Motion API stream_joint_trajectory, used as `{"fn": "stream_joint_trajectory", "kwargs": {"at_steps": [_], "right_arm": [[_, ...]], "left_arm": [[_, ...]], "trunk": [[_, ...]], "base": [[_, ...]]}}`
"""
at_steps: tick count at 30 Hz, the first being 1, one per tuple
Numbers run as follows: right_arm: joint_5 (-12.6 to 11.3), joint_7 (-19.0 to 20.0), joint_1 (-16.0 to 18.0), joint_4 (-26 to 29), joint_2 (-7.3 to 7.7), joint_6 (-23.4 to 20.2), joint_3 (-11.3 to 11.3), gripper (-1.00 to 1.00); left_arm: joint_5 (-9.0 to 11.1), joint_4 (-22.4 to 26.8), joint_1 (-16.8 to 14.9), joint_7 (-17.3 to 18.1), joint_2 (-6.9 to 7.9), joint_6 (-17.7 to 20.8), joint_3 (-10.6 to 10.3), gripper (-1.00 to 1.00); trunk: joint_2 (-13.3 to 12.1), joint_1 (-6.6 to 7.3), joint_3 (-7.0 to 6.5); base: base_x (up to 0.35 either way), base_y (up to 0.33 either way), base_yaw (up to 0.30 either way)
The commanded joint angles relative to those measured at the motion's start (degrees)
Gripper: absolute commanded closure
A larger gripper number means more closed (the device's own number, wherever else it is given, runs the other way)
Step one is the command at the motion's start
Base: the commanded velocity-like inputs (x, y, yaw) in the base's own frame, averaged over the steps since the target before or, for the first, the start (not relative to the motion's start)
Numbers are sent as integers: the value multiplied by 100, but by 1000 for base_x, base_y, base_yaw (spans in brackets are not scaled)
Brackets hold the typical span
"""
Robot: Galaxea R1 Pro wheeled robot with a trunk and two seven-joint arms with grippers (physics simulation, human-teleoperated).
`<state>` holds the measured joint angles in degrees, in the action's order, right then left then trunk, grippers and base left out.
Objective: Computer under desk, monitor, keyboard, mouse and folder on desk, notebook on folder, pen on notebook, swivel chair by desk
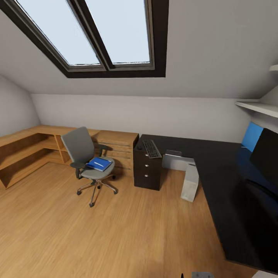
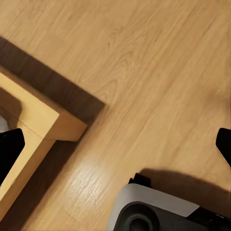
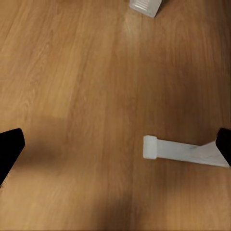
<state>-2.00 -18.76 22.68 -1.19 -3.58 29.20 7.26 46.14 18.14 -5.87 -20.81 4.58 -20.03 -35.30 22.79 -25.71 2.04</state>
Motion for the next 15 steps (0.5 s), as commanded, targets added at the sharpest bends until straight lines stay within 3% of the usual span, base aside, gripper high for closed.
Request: {"fn": "stream_joint_trajectory", "kwargs": {"at_steps": [1,15], "right_arm": [[-20,-31,8,-13,-3,17,48,-100],[-20,-31,7,-13,-3,16,48,-100]], "left_arm": [[37,6,-4,-37,4,-15,-49,-100],[36,-8,-8,-37,-9,-18,-45,-100]], "trunk": [[13,-7,13],[13,-7,13]], "base": [[319,19,0],[321,4,0]]}}
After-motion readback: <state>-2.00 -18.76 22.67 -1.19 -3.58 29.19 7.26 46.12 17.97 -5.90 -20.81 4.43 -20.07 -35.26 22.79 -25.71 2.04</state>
